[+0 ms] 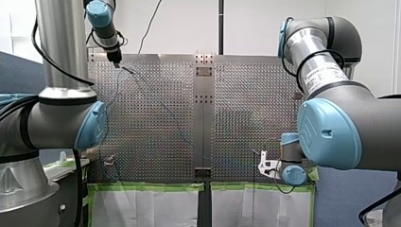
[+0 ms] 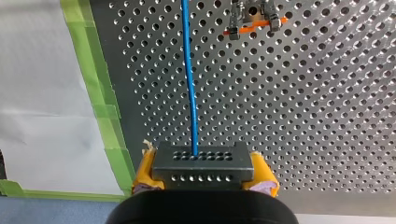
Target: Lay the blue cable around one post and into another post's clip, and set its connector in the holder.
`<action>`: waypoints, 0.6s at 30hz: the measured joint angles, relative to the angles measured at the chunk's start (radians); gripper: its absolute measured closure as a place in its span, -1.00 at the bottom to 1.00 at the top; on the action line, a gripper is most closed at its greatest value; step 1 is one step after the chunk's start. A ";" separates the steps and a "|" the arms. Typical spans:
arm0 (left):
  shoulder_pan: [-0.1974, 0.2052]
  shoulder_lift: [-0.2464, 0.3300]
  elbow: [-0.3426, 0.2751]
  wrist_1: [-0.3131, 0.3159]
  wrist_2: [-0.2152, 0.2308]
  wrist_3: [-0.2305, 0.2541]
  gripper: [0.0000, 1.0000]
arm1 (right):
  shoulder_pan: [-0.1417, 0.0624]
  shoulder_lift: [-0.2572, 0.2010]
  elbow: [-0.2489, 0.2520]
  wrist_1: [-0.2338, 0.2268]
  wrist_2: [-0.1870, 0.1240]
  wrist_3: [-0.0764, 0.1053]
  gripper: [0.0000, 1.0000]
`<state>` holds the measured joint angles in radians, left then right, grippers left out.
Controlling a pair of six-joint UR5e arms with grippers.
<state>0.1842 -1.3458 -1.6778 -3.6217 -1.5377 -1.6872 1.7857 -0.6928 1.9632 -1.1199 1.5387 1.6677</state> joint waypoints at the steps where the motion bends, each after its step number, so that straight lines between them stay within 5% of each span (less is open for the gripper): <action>1: 0.000 0.000 0.000 -0.006 0.000 0.000 -1.00 | 0.000 0.000 0.000 0.000 0.000 0.000 1.00; 18: 0.011 -0.008 0.004 -0.010 0.000 0.000 -1.00 | 0.003 0.000 0.000 0.002 0.000 0.000 1.00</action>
<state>0.1953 -1.3542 -1.6734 -3.6318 -1.5381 -1.6873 1.7889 -0.6929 1.9630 -1.1178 1.5387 1.6677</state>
